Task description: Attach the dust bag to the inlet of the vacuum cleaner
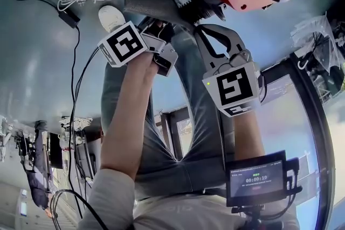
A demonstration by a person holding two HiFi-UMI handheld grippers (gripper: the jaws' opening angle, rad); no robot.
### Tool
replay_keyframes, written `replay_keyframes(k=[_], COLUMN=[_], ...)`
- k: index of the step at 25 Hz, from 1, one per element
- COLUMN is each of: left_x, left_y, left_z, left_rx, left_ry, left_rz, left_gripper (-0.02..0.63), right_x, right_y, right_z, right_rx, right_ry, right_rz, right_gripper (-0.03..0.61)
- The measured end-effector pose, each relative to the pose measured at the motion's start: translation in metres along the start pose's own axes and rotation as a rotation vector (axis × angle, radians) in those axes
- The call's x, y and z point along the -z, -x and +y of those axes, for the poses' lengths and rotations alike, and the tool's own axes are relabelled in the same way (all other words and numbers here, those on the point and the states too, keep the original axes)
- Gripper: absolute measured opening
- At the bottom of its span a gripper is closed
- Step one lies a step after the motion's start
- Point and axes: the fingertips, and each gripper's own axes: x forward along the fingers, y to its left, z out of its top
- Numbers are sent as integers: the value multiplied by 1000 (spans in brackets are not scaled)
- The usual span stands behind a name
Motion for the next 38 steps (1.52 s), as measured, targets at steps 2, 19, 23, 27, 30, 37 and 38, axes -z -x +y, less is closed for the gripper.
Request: replay_keyframes(k=[2, 19, 23, 27, 30, 37, 38], left_x=[-2, -16, -17, -11, -12, -11, -12], left_y=[-1, -10, -12, -18, -17, -18, -18], left_z=[-3, -42, -38, -34, -37, -42, -43], left_rx=[6, 131, 110, 70, 94, 93, 102], left_ry=[-13, -151, -104, -189, -160, -225, -210], left_rz=[12, 126, 131, 171, 162, 161, 156], left_gripper=[3, 3, 3, 3, 3, 3, 3], right_x=[-3, -1, -16, -5, -8, -5, -8], right_y=[6, 6, 19, 15, 16, 13, 14], right_z=[-2, -4, -17, -22, -20, -23, -22], right_rx=[72, 189, 259, 264, 255, 264, 256], right_ry=[60, 5, -10, -17, -2, -31, -23], right_rz=[8, -42, -51, -51, -49, -86, -70], right_gripper=[19, 14, 12, 12, 12, 12, 13])
